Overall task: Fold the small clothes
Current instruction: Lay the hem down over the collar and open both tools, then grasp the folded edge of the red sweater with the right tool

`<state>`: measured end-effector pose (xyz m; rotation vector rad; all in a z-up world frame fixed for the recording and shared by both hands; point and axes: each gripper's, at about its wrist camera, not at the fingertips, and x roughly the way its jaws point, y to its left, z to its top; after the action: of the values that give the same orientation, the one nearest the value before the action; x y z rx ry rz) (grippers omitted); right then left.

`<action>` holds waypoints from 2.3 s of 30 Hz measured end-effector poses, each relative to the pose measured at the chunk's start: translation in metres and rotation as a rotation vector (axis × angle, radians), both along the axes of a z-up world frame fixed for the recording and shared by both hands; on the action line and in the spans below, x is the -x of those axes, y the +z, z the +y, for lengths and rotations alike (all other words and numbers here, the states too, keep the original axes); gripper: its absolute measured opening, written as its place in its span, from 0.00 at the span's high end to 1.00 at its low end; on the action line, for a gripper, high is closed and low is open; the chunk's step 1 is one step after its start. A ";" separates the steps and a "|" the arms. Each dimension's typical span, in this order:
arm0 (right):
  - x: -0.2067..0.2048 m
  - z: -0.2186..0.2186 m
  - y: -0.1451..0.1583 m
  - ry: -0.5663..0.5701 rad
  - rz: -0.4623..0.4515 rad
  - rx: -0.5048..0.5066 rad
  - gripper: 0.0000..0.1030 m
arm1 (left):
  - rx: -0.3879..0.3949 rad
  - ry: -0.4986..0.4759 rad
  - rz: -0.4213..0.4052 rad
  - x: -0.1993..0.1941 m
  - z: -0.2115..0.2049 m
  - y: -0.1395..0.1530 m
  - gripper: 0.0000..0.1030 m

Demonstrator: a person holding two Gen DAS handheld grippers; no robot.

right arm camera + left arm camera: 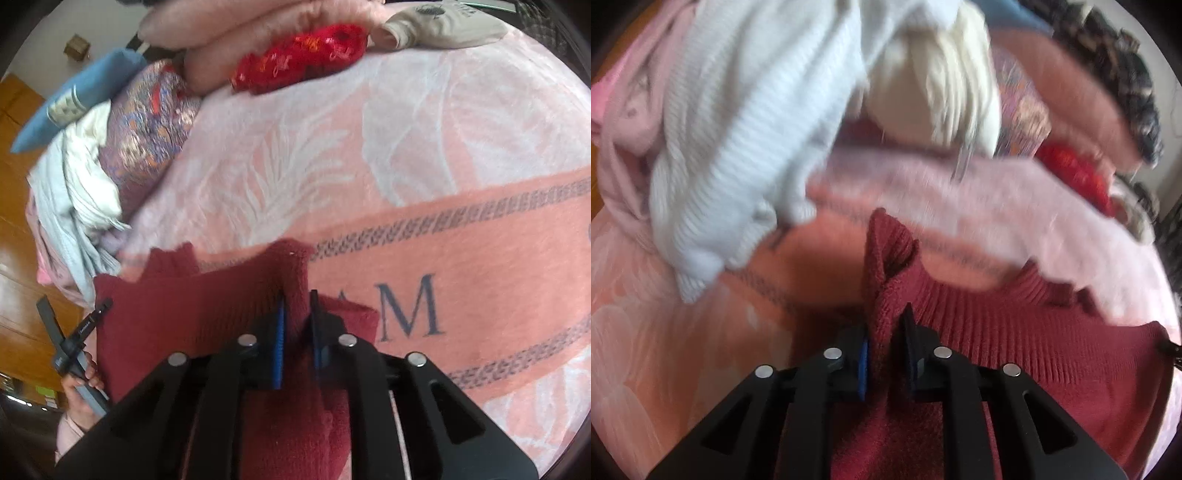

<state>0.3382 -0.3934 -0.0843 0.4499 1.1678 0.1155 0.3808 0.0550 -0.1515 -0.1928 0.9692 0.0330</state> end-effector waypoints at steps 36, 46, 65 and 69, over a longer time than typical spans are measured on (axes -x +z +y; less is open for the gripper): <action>0.198 0.016 0.024 0.313 0.146 -0.027 0.92 | -0.005 -0.203 0.096 0.136 -0.009 0.024 0.23; 0.199 0.014 -0.014 0.303 0.245 -0.015 0.90 | -0.032 -0.222 0.119 0.132 -0.007 0.005 0.22; 0.127 0.013 0.004 0.240 0.214 0.075 0.41 | 0.147 -0.304 0.112 0.118 -0.047 0.037 0.22; 0.121 0.013 -0.014 0.233 0.254 0.071 0.41 | 0.145 -0.296 0.142 0.115 -0.046 0.021 0.22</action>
<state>0.2171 -0.3808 -0.0979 0.2687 1.4680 0.2228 0.2656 0.0090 -0.1305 -0.1800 1.1344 -0.2988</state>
